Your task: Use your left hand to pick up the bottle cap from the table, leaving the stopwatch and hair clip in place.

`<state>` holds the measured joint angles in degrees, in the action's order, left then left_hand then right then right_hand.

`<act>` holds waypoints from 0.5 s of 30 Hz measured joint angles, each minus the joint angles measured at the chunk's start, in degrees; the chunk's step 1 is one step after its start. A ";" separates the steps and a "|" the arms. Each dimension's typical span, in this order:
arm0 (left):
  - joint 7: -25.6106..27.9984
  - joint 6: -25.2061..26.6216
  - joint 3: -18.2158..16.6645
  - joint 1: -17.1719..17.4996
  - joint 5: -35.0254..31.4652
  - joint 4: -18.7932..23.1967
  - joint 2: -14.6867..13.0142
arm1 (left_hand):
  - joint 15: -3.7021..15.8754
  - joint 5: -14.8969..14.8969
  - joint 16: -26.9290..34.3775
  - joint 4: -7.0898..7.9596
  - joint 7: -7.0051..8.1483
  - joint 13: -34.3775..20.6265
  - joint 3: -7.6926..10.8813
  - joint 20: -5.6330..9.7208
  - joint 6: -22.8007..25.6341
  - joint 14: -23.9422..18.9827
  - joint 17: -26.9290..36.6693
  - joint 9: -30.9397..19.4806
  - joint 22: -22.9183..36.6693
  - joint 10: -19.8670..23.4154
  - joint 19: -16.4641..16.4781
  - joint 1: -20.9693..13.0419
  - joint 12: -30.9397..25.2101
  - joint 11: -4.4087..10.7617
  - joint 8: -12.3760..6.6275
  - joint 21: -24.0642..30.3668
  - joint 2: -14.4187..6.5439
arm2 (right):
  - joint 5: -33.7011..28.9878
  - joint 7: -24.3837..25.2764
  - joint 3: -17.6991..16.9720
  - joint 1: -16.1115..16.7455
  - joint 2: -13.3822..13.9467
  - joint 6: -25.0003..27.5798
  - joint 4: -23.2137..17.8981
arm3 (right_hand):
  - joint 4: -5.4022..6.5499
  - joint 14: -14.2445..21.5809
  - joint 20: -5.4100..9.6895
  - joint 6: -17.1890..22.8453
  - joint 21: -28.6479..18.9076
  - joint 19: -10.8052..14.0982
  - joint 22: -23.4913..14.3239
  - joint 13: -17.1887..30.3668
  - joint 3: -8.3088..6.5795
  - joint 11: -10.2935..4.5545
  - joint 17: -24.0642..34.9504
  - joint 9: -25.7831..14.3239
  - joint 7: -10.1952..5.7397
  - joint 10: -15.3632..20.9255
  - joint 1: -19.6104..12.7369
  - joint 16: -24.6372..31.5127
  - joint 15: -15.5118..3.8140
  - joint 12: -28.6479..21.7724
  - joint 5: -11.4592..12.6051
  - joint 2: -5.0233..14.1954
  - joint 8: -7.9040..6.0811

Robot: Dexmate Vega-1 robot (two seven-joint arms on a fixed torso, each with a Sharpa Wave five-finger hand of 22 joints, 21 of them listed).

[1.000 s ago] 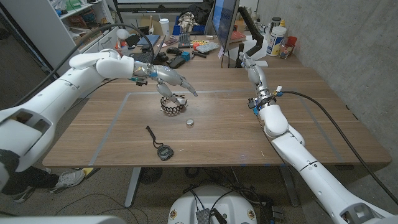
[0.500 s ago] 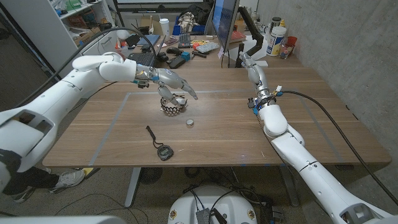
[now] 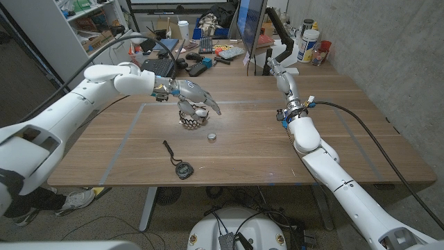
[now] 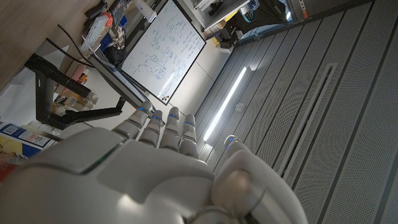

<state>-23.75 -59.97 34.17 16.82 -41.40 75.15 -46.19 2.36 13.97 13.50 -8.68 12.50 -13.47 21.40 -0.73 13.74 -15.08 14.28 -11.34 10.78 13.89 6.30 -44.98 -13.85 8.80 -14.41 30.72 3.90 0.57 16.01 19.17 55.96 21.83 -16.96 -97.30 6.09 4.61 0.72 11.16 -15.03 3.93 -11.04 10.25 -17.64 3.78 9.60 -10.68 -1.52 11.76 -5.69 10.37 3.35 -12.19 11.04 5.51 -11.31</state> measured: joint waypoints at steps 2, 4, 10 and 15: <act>0.65 0.08 0.00 0.11 -0.85 0.25 -0.09 | 0.00 0.00 0.00 0.00 0.00 0.00 0.00 0.00 0.00 0.00 0.00 0.00 0.00 0.00 0.00 0.00 0.00 0.00 0.00 0.00 0.00 | -0.05 0.03 -0.02 0.00 -0.02 0.00 -0.01 | 0.00 0.00 0.00 0.00 0.00 0.00 0.00 0.00 0.00 0.00 0.00 0.00 0.00 0.00 0.00 0.00 0.00 0.00 0.00 0.00 0.00; 1.18 0.18 0.00 0.15 -1.58 0.35 -0.12 | 0.00 0.00 0.00 0.00 0.00 0.00 0.00 0.00 0.00 0.00 0.24 0.00 0.00 -0.49 0.00 -0.17 0.00 -0.18 0.00 0.00 -0.17 | -0.06 0.04 -0.03 0.01 -0.05 0.00 -0.01 | 0.00 0.00 0.00 0.00 0.00 0.00 0.00 0.00 0.00 0.00 0.00 0.00 0.00 0.00 0.00 0.00 0.00 0.00 0.00 0.00 0.00; 2.19 0.42 0.25 0.23 -3.06 0.65 -0.19 | 0.00 0.00 0.00 0.24 0.00 -0.26 0.24 0.00 0.00 0.00 0.25 0.01 0.30 -1.37 0.00 -0.22 0.00 -0.31 0.00 0.00 -0.23 | -0.12 0.13 -0.05 0.02 -0.12 0.00 -0.01 | 0.00 0.00 0.00 0.00 -0.01 0.00 0.00 0.00 0.00 0.00 0.00 0.00 0.00 0.00 0.00 0.00 0.00 0.00 0.00 0.00 0.00; 2.71 0.46 0.87 0.21 -3.71 0.35 -0.17 | 0.00 0.00 0.00 0.24 0.00 -0.26 0.24 0.00 0.00 0.00 0.52 0.01 0.29 -1.36 0.00 -0.45 0.00 -0.31 0.00 0.00 -0.45 | -0.16 0.15 -0.08 0.02 -0.13 0.00 0.02 | 0.00 0.00 0.00 0.00 -0.03 0.00 0.00 0.00 0.00 0.00 0.00 0.00 0.00 0.00 0.00 0.00 0.00 0.00 0.00 0.00 0.00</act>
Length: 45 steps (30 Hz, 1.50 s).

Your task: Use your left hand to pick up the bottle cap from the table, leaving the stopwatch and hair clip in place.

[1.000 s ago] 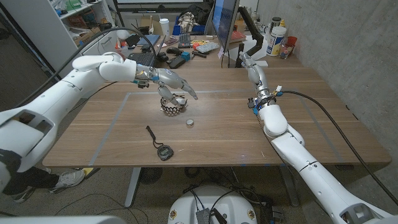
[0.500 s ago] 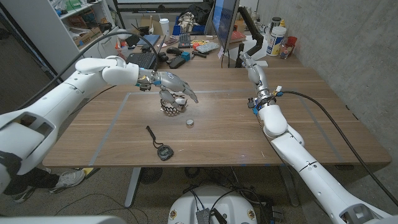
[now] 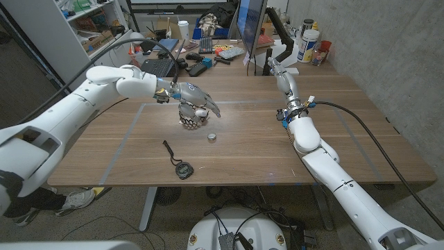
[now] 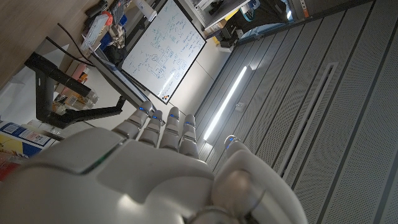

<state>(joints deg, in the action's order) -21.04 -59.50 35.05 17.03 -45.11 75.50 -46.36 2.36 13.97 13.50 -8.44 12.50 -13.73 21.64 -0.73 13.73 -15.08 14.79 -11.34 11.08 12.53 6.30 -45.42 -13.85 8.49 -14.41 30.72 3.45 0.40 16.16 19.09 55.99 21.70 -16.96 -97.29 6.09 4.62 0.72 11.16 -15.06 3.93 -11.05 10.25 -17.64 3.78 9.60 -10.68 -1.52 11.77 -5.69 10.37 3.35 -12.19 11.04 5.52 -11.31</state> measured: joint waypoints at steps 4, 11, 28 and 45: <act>0.25 0.01 0.47 -0.15 -0.19 -0.61 0.13 | 0.00 0.00 0.00 0.23 0.00 0.00 -0.23 0.00 0.00 0.00 0.00 0.00 0.00 -0.12 0.00 0.00 0.00 0.13 0.00 0.00 0.00 | -0.03 0.00 -0.02 0.00 0.00 0.00 0.00 | 0.00 0.00 0.00 0.00 0.12 0.00 0.00 0.00 0.00 0.02 0.00 0.00 0.00 0.02 0.00 -0.23 0.00 0.00 0.00 0.00 0.00; 0.37 -0.02 1.05 -0.23 -0.39 -1.15 0.30 | 0.00 0.00 0.00 0.23 0.00 -0.27 -0.23 0.00 0.00 0.00 0.26 0.00 0.00 -0.59 0.00 0.00 0.00 0.00 0.00 0.00 0.00 | -0.08 -0.03 -0.04 -0.05 0.06 0.00 -0.01 | 0.00 0.00 0.00 0.00 0.23 0.00 0.00 0.00 0.00 0.31 0.00 0.00 0.00 0.32 0.00 -0.23 0.00 0.00 0.00 0.00 0.00; 1.50 0.50 1.92 0.16 -3.05 -0.41 0.28 | 0.00 0.00 0.00 0.47 0.21 -0.53 -0.48 0.09 -0.23 0.00 0.76 0.01 -0.01 -0.59 0.55 -0.83 0.00 0.00 0.01 0.00 -0.23 | -0.12 -0.06 -0.48 0.45 0.24 0.00 -0.52 | 0.00 0.00 0.00 0.00 0.22 0.00 0.00 0.00 0.00 0.31 0.00 0.00 0.00 0.32 0.00 -0.23 0.00 0.00 0.00 0.00 0.00; 2.63 2.23 2.56 1.17 -6.20 1.21 0.02 | 0.00 0.00 0.00 0.30 -0.01 -1.00 -0.31 0.31 -0.44 0.00 1.29 0.01 -0.02 -0.84 0.97 -2.57 0.00 0.25 0.28 0.00 -1.06 | -0.16 0.07 -0.87 1.06 0.45 0.00 -1.08 | 0.00 0.00 0.00 0.00 0.44 0.00 0.00 0.00 0.00 0.31 0.01 0.00 0.00 0.31 0.00 -0.23 0.00 0.00 0.00 0.00 0.00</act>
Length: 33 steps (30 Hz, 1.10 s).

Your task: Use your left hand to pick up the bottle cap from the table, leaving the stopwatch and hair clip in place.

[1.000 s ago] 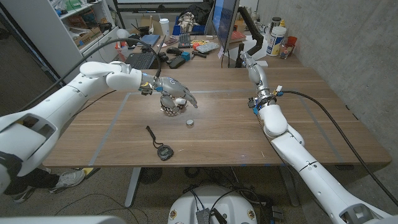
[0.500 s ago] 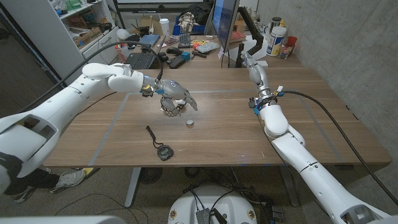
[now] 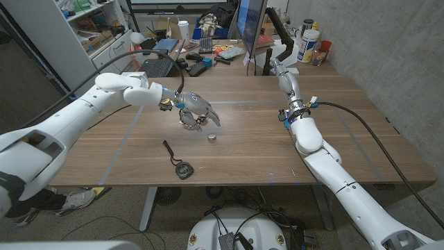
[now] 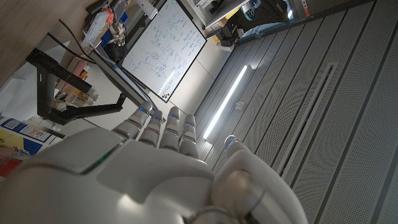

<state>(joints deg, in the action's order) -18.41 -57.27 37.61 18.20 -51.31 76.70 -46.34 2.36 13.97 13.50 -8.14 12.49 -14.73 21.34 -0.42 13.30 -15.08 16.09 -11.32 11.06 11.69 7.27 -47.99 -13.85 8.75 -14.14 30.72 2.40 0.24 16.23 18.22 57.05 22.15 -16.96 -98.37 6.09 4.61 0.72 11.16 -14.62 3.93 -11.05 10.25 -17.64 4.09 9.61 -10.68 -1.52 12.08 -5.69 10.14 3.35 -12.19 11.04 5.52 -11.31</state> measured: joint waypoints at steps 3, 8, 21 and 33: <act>0.25 0.26 0.03 0.26 -0.44 0.38 -0.13 | 0.00 -0.21 0.00 0.00 0.00 -0.06 0.00 0.21 0.00 0.00 0.03 0.00 0.00 0.00 0.22 -0.23 -0.36 0.00 0.00 0.00 -0.23 | 0.00 0.01 -0.05 0.10 0.01 0.00 -0.05 | 0.00 0.00 0.00 0.00 0.00 0.00 0.00 0.00 0.00 0.00 0.00 0.00 0.00 0.00 0.00 0.00 0.00 0.00 0.00 0.00 0.00; 0.77 0.72 0.05 0.60 -1.23 0.85 -0.34 | 0.00 -0.21 0.00 -0.10 0.15 -0.06 0.10 0.30 -0.15 0.00 0.08 0.00 0.00 -0.18 0.30 -1.00 -0.36 0.17 0.00 0.00 -0.40 | 0.00 0.05 -0.17 0.30 0.05 -0.01 -0.19 | 0.00 0.00 0.00 0.00 0.00 0.00 0.00 0.00 0.00 0.00 0.00 0.00 0.00 0.00 0.00 0.00 0.00 0.00 0.00 0.00 0.00; 1.90 1.62 0.34 1.63 -3.42 2.24 -0.97 | -0.07 -0.21 0.00 -0.23 0.31 -0.32 0.23 0.60 -0.32 -0.50 0.56 -0.29 0.00 -0.17 0.60 -1.95 -0.66 0.17 0.00 0.00 -0.91 | 0.00 0.35 -0.45 0.83 0.11 -0.20 -0.56 | 0.00 0.00 0.00 0.11 -0.01 0.00 0.00 0.00 0.00 0.00 0.00 0.00 0.10 0.00 0.00 0.00 0.00 0.00 0.00 0.00 0.00; 3.74 2.68 0.58 2.28 -6.47 3.29 -1.58 | 0.14 -0.42 0.00 0.01 0.31 -0.59 0.47 0.60 -0.32 -0.71 1.09 -0.28 -0.01 0.05 0.60 -2.84 -0.99 0.38 0.00 0.00 -1.33 | -0.10 0.56 -0.48 0.94 0.02 -0.23 -0.66 | 0.00 0.00 0.00 0.10 -0.01 0.00 0.00 0.00 0.00 0.00 0.00 0.00 0.10 0.00 0.00 0.00 0.00 0.00 0.00 0.00 0.00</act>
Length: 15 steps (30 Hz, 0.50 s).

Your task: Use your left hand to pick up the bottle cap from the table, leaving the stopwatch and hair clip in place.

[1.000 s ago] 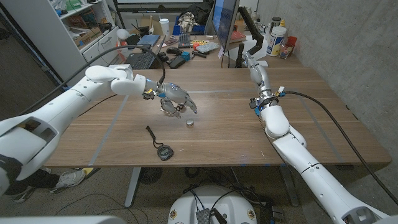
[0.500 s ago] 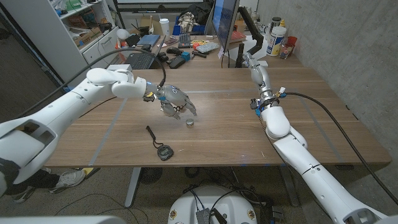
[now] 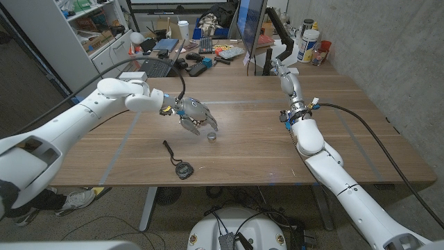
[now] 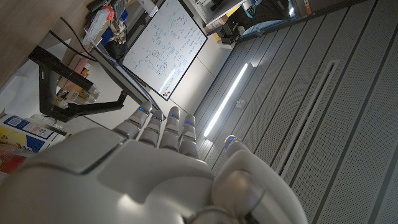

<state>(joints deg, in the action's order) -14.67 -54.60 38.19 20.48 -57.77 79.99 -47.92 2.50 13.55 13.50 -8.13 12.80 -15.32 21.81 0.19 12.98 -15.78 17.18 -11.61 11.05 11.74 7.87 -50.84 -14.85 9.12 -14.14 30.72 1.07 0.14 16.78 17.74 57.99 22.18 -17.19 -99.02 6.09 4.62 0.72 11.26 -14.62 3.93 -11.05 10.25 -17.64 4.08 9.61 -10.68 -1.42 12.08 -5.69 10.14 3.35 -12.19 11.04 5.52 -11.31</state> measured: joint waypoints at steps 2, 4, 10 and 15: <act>0.05 0.02 0.07 0.09 -0.07 0.18 -0.13 | 0.00 -0.10 0.00 0.00 0.00 0.00 0.00 0.00 0.00 0.00 0.13 0.00 0.00 0.00 0.00 -0.10 0.00 0.00 0.00 0.00 -0.10 | -0.09 0.10 0.00 0.00 -0.02 0.00 0.00 | 0.00 0.00 0.00 0.00 0.00 0.00 0.00 0.00 0.00 0.00 0.00 0.00 0.00 0.00 0.00 0.00 0.00 0.00 0.00 0.00 0.00; 0.64 0.22 0.15 0.17 -0.86 0.28 -0.25 | 0.00 -0.22 0.00 0.00 0.00 0.00 0.00 0.00 0.00 0.00 0.27 0.00 0.00 0.00 0.00 -0.10 0.00 0.00 0.00 0.00 -0.10 | -0.18 0.17 0.01 0.00 -0.08 0.00 0.00 | 0.00 0.00 0.00 0.00 0.00 0.00 0.00 0.00 0.00 0.00 0.00 0.00 0.00 0.00 0.00 0.00 0.00 0.00 0.00 0.00 0.00; 1.98 0.50 0.38 0.32 -2.34 0.40 -0.49 | -0.25 -0.42 0.00 0.00 0.00 -0.27 0.00 0.00 0.00 -0.25 0.53 0.00 0.00 0.00 0.00 -0.10 -0.22 0.00 0.00 0.00 -0.09 | -0.45 0.33 0.23 -0.15 -0.28 0.00 0.02 | 0.00 0.00 0.00 0.00 0.22 0.00 0.00 0.00 0.00 0.00 0.00 0.00 0.00 0.00 0.00 0.00 0.00 0.00 0.00 0.00 0.00; 3.11 0.52 0.77 0.32 -3.16 0.02 -0.55 | -0.07 -0.42 0.00 0.16 0.00 -0.27 -0.16 0.00 0.00 -0.43 0.79 0.01 0.00 0.00 -0.01 -0.09 -0.44 0.00 0.00 0.00 -0.09 | -0.74 0.43 0.41 -0.34 -0.37 0.00 0.07 | 0.00 0.00 0.00 0.00 0.22 0.00 0.00 0.00 0.00 0.00 0.00 0.00 0.00 0.00 0.00 0.00 0.00 0.00 0.00 0.00 0.00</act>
<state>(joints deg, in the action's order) -11.56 -54.08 38.96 20.80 -60.94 80.02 -48.47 2.43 13.13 13.50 -7.98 12.80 -15.59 21.65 0.18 12.98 -16.22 17.97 -11.60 11.05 11.73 7.87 -50.93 -15.28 9.12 -14.14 30.72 0.97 -0.60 17.22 18.15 57.66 21.81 -17.19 -98.96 6.09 4.61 0.71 11.26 -14.40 3.93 -11.04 10.25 -17.64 4.08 9.61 -10.68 -1.42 12.07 -5.69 10.14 3.35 -12.19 11.04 5.52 -11.31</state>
